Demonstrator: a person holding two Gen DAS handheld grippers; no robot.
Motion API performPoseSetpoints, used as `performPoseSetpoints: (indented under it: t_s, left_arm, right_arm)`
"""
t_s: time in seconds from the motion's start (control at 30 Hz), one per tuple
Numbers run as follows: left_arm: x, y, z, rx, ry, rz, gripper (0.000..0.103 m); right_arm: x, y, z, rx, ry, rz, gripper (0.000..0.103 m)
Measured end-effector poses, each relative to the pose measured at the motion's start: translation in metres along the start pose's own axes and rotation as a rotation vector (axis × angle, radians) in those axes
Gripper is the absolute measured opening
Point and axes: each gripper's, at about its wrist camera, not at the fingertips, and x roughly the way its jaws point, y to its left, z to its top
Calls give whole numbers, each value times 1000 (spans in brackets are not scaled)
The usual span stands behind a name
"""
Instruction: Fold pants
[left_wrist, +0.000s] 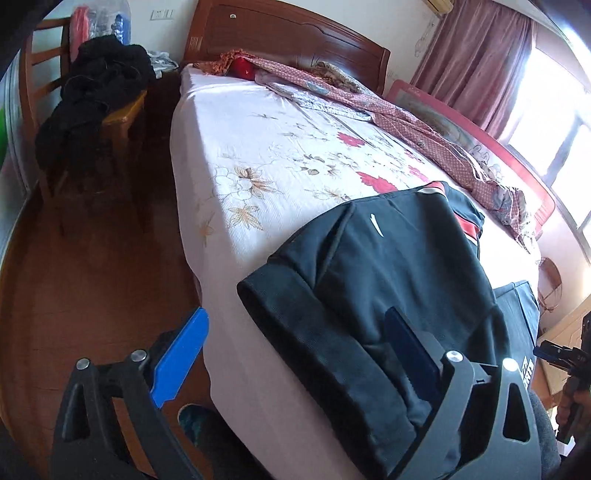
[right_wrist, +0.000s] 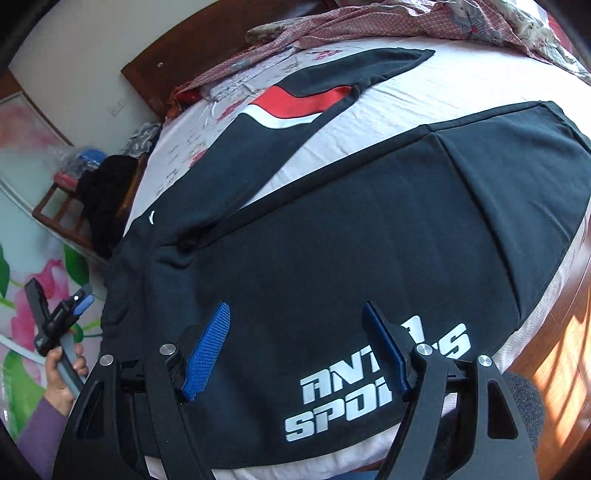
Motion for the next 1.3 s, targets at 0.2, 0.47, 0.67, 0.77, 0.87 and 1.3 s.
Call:
performPoseSetpoints:
  t_s: [0.2, 0.47, 0.67, 0.77, 0.87, 1.3]
  left_arm:
    - [36, 18, -5, -60, 5, -75, 84]
    - [51, 25, 0, -104, 17, -149, 64]
    - [37, 20, -1, -98, 3, -42, 36]
    - [24, -4, 1, -25, -42, 58, 18]
    - [1, -35, 5, 46, -117, 153, 10]
    - [-88, -157, -24, 433, -293, 110, 9]
  right_arm:
    - [12, 22, 4, -40, 46, -15, 74]
    - [30, 35, -1, -46, 100, 5, 74]
    - [36, 32, -4, -30, 126, 11, 74]
    - [36, 25, -4, -7, 135, 16, 74]
    - [32, 21, 1, 0, 129, 18, 74]
    - [125, 16, 263, 320, 126, 70, 84]
